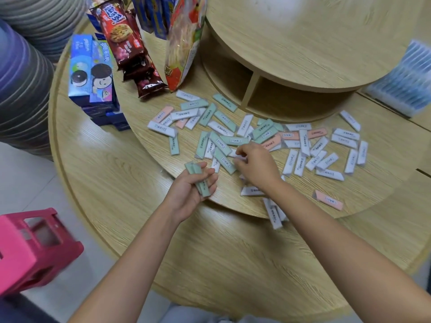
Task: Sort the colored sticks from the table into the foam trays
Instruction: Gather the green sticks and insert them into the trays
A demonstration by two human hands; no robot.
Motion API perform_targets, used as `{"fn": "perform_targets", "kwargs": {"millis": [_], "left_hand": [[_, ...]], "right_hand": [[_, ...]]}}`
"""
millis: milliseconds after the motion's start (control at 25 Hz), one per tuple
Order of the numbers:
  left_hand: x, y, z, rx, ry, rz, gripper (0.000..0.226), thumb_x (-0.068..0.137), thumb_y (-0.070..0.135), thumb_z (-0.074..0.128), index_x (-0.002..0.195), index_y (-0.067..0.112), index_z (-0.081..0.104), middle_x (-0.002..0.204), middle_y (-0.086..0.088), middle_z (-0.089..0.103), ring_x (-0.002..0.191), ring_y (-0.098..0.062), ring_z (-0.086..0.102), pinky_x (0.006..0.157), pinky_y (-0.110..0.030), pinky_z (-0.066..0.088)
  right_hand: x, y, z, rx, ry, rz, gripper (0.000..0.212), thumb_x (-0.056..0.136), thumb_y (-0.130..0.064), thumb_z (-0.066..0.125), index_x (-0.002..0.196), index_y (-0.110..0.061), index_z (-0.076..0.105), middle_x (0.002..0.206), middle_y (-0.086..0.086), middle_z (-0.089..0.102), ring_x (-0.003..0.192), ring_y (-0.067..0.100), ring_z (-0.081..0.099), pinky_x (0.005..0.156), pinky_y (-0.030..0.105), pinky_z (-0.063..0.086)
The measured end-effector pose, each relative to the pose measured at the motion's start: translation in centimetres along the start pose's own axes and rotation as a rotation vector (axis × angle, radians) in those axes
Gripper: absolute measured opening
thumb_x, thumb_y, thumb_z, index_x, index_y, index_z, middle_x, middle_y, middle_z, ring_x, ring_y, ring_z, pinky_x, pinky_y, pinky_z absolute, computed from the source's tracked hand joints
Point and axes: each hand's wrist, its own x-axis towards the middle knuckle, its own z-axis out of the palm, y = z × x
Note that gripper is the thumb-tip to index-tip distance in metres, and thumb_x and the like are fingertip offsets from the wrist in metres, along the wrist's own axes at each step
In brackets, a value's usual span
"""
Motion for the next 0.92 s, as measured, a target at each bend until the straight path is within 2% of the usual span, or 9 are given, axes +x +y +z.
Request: {"fn": "perform_targets", "kwargs": {"millis": [160,280,400,480,600,720,760,840,920], "left_hand": [[0.0,-0.1,0.0,0.113,0.047,0.037,0.035,0.091,-0.004,0.049,0.124,0.007,0.048,0.096,-0.007,0.066,0.082,-0.017,0.066,0.078,-0.034,0.053],[0.1,0.1,-0.3,0.109,0.052,0.056,0.034,0.094,0.002,0.050,0.127,0.011,0.047,0.105,-0.008,0.067,0.090,-0.020,0.066,0.087,-0.040,0.050],[0.3,0.0,-0.7,0.169,0.049,0.061,0.033,0.096,0.010,0.048,0.129,0.016,0.047,0.116,-0.006,0.065,0.103,-0.021,0.063,0.091,-0.044,0.049],[0.5,0.0,-0.8,0.160,0.051,0.058,0.032,0.097,0.012,0.048,0.128,0.016,0.049,0.116,-0.007,0.064,0.105,-0.022,0.062,0.090,-0.044,0.050],[0.6,0.0,-0.9,0.071,0.036,0.026,0.035,0.090,0.014,0.056,0.125,0.015,0.052,0.111,-0.009,0.064,0.103,-0.022,0.063,0.090,-0.045,0.051],[0.3,0.1,-0.5,-0.008,-0.105,0.000,0.042,0.085,0.021,0.060,0.125,0.011,0.053,0.117,-0.013,0.064,0.109,-0.024,0.061,0.095,-0.046,0.048],[0.2,0.0,-0.3,-0.051,-0.140,-0.001,0.040,0.085,0.022,0.059,0.123,0.011,0.054,0.115,-0.013,0.065,0.107,-0.024,0.063,0.093,-0.044,0.050],[0.1,-0.4,0.0,-0.106,-0.151,0.007,0.035,0.081,0.020,0.059,0.116,0.015,0.054,0.103,-0.010,0.068,0.091,-0.021,0.068,0.080,-0.037,0.056],[0.2,-0.6,-0.1,-0.081,-0.108,0.020,0.038,0.080,0.017,0.059,0.117,0.018,0.050,0.099,-0.009,0.068,0.086,-0.019,0.067,0.077,-0.038,0.055]], "right_hand": [[0.2,-1.0,1.8,-0.206,-0.004,0.008,0.033,0.085,-0.040,0.062,0.095,-0.009,0.062,0.102,0.007,0.057,0.097,0.025,0.053,0.072,0.032,0.042],[0.5,-1.7,2.5,-0.150,-0.060,0.049,0.029,0.088,-0.037,0.060,0.094,-0.008,0.063,0.101,0.009,0.060,0.096,0.027,0.056,0.074,0.035,0.046],[0.7,-2.0,2.6,-0.073,-0.132,0.143,0.025,0.089,-0.032,0.061,0.089,-0.007,0.062,0.094,0.008,0.062,0.088,0.026,0.059,0.070,0.036,0.048],[0.8,-1.9,2.1,0.010,-0.158,0.192,0.022,0.090,-0.030,0.061,0.085,-0.008,0.059,0.085,0.005,0.062,0.080,0.023,0.059,0.067,0.034,0.047],[0.3,-2.1,0.8,0.297,-0.163,0.213,0.015,0.088,-0.021,0.064,0.079,-0.012,0.057,0.071,-0.001,0.056,0.067,0.015,0.054,0.061,0.028,0.044],[-1.4,-3.5,0.5,0.547,-0.223,0.146,0.009,0.084,-0.015,0.067,0.080,-0.013,0.060,0.070,0.001,0.057,0.065,0.015,0.054,0.067,0.036,0.050],[-2.2,-4.0,0.8,0.577,-0.263,0.133,0.008,0.084,-0.013,0.068,0.080,-0.012,0.061,0.069,0.002,0.058,0.064,0.014,0.055,0.067,0.036,0.051],[-3.4,-4.8,1.6,0.556,-0.310,0.106,0.007,0.083,-0.011,0.068,0.082,-0.010,0.062,0.067,0.004,0.058,0.060,0.014,0.056,0.066,0.034,0.053],[-3.7,-5.0,2.0,0.497,-0.305,0.087,0.007,0.084,-0.014,0.068,0.082,-0.010,0.062,0.068,0.005,0.059,0.061,0.016,0.058,0.067,0.035,0.054]]}}
